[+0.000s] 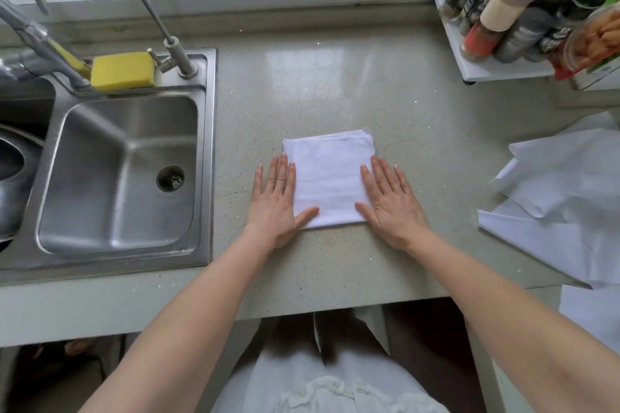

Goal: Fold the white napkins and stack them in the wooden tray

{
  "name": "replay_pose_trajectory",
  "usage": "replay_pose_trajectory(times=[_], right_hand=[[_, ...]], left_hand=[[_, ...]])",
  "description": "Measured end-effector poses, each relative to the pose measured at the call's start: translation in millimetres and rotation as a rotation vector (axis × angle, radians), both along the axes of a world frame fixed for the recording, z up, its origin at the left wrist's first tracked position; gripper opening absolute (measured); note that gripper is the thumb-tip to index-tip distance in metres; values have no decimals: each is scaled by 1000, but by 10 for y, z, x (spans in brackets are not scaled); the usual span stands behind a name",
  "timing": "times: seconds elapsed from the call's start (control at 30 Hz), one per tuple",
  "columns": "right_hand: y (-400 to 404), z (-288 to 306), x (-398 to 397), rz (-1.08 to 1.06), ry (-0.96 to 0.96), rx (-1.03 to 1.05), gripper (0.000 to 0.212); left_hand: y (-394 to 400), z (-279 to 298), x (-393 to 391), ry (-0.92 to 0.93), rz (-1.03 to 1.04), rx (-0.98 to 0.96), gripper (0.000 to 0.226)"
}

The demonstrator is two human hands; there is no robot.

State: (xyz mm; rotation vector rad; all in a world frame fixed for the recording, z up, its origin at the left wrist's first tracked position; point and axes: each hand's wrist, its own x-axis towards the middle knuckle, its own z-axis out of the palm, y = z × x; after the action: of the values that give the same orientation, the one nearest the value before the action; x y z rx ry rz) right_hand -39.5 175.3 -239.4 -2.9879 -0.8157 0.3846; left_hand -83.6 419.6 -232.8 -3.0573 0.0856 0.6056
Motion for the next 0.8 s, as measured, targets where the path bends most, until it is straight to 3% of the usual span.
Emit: replay_pose_trajectory(times=[0.1, 0.2, 0.27, 0.4, 0.47, 0.6, 0.7, 0.8], right_hand=[[-103, 111, -48, 325, 42, 13, 75], [-150, 153, -24, 340, 63, 56, 68], [-133, 166, 52, 298, 37, 114, 60], [-42, 192, 203, 339, -20, 176, 52], [30, 278, 259, 176, 24, 263, 33], [129, 407, 457, -420, 307, 598, 9], [149, 407, 574, -512, 318, 643, 17], [206, 359, 671, -535, 278, 572, 14]], left_hand=[[64, 31, 50, -105, -155, -38, 93], [85, 135, 148, 6, -439, -247, 83], [85, 191, 151, 117, -434, -353, 87], [125, 149, 121, 67, -331, -537, 97], [135, 164, 123, 56, -213, -658, 78], [157, 328, 211, 93, 96, -804, 31], [217, 395, 300, 140, 346, -986, 30], [235, 345, 392, 82, 449, -936, 28]])
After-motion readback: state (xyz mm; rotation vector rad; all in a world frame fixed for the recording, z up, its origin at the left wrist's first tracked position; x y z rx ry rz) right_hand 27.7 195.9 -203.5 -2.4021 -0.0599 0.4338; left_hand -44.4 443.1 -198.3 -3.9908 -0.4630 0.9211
